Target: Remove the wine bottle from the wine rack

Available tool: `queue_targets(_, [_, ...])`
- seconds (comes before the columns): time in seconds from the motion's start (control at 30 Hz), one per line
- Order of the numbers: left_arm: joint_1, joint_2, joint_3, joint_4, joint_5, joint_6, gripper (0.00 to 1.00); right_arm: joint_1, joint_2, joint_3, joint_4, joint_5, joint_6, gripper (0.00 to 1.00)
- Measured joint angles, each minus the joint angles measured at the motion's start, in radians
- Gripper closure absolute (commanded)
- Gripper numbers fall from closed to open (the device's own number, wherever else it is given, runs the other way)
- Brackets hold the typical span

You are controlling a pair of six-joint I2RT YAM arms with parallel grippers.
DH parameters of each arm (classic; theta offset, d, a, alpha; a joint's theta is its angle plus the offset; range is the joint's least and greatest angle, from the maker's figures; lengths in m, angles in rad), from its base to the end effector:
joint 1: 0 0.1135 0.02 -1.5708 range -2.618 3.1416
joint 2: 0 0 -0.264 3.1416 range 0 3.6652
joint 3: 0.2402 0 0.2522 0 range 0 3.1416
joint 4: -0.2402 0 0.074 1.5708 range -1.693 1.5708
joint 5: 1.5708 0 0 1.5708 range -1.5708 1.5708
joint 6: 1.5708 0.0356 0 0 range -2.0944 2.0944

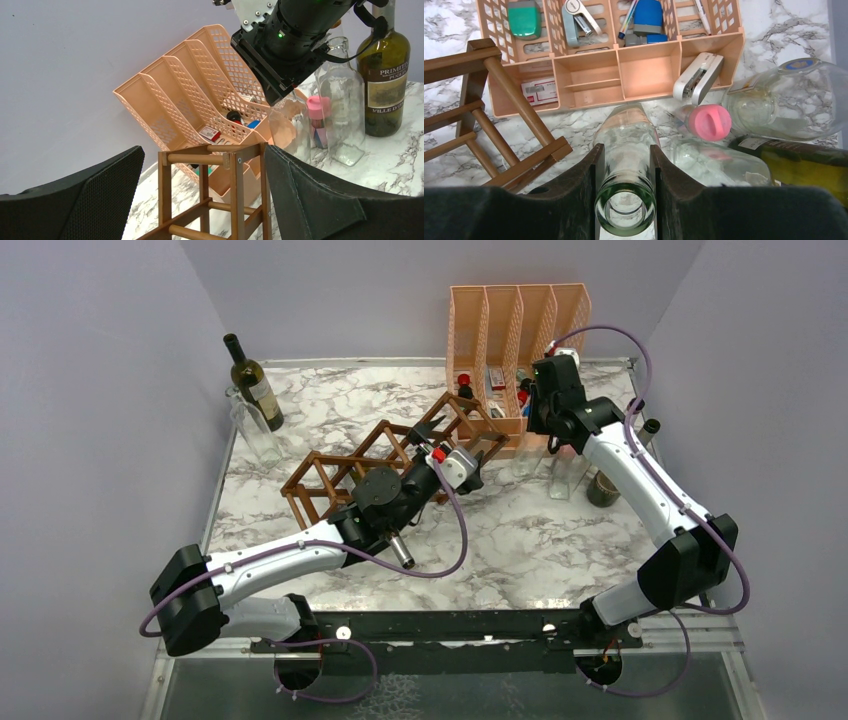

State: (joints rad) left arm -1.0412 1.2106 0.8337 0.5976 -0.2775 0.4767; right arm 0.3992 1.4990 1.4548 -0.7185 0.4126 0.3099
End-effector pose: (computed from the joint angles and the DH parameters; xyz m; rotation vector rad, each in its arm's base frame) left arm 0.1511 -0.2388 0.3499 0.7549 1.1366 -0.2874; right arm 0.3055 0.1134 0.3523 0.1007 2.2561 -0.1076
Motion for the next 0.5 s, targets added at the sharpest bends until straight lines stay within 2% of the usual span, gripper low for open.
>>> queue_targets(0.17, [0.003,-0.004,0.0,0.0,0.0,0.0,0.05,-0.002,0.001,0.0,0.007,-0.019,-0.008,0.71])
queue_targets(0.37, [0.006,-0.009,0.0,0.001,0.0,-0.001,0.05,-0.002,0.001,0.0,0.012,-0.038,-0.018,0.43])
queue_targets(0.5, [0.007,-0.009,0.0,0.0,0.0,-0.001,0.05,-0.002,0.001,0.003,0.01,-0.048,-0.031,0.37])
